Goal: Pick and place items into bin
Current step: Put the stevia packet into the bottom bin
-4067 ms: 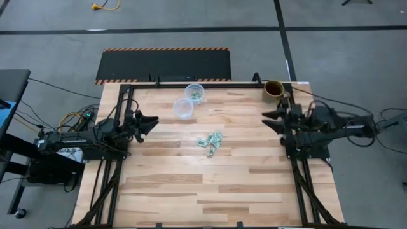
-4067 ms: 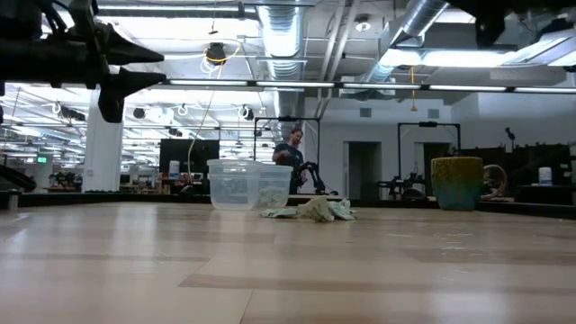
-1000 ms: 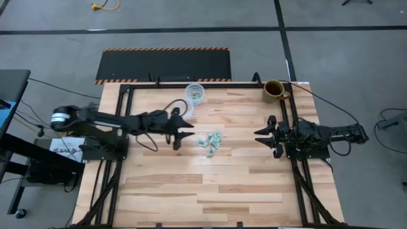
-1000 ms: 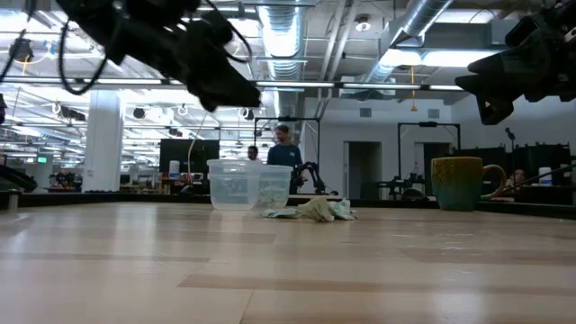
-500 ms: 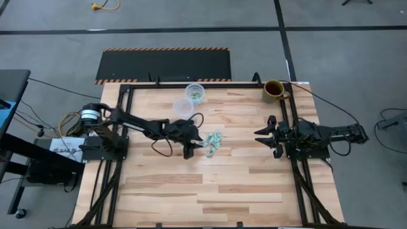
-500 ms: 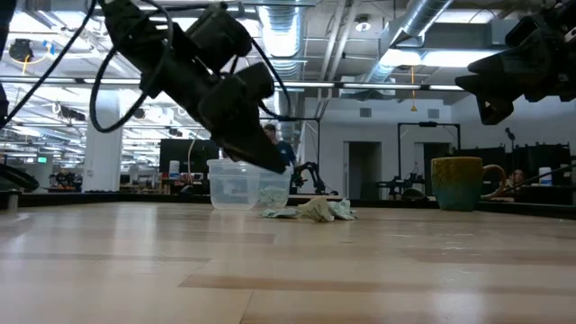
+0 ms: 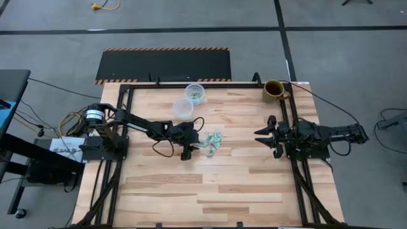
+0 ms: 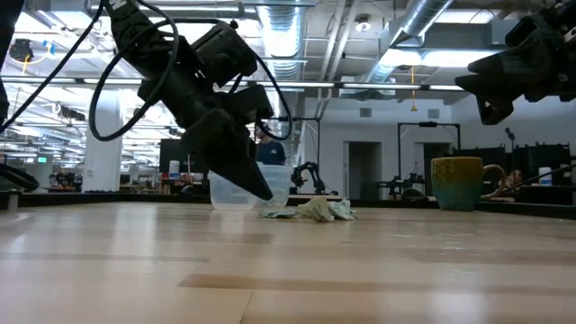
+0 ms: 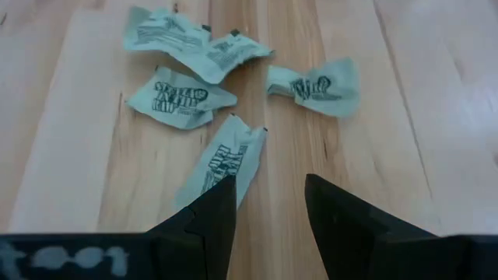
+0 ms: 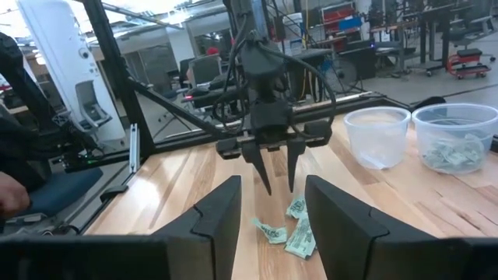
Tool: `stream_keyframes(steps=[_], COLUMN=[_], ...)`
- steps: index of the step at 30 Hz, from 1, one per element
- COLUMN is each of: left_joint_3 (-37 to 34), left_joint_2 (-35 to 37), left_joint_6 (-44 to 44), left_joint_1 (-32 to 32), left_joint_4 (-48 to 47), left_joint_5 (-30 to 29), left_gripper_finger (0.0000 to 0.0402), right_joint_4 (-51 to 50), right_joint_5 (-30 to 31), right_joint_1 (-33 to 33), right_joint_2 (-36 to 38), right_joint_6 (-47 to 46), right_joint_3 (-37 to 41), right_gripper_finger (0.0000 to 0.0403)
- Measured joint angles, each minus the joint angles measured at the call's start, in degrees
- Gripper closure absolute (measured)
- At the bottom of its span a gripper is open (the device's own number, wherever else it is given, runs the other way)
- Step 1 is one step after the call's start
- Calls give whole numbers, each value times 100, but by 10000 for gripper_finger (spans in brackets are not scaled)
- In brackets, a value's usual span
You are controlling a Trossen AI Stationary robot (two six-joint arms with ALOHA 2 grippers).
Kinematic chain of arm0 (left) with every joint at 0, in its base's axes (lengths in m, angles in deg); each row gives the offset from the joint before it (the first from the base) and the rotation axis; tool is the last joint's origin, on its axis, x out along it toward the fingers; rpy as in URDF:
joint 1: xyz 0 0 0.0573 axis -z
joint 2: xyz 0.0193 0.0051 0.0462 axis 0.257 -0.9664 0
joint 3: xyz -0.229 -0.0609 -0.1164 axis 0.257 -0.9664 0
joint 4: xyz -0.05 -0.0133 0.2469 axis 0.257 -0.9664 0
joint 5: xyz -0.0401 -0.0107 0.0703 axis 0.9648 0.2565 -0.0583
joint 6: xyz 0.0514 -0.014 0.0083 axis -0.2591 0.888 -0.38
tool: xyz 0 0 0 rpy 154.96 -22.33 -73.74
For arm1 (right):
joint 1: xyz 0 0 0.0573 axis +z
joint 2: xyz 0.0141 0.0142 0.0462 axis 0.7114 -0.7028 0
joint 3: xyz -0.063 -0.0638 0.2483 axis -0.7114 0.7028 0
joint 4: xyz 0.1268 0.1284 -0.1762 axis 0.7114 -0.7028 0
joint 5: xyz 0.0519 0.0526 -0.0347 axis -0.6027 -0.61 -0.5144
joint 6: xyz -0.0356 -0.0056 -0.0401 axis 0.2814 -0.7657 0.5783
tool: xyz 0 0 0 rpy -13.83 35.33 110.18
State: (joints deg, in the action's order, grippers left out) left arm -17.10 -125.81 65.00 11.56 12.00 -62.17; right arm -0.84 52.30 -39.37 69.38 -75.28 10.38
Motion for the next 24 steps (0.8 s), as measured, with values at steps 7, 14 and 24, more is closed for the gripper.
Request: stream_keyframes(steps=[7,14,24], left_joint_3=[6,10,6], left_joint_2=[4,-181,-177], left_joint_6=[-240,-412,-680], left_joint_1=[-2,33,35], left_joint_4=[76,310,335], left_joint_5=[-208,-118,-315], left_gripper_finger=[258,258,258], right_joint_4=[4,9,9], right_joint_5=[0,-7,-13], right_joint_1=[0,0,0], right_joint_2=[0,-2,0], right_joint_6=[0,0,0], right_joint_3=[0,0,0], right_gripper_finger=[265,268,266])
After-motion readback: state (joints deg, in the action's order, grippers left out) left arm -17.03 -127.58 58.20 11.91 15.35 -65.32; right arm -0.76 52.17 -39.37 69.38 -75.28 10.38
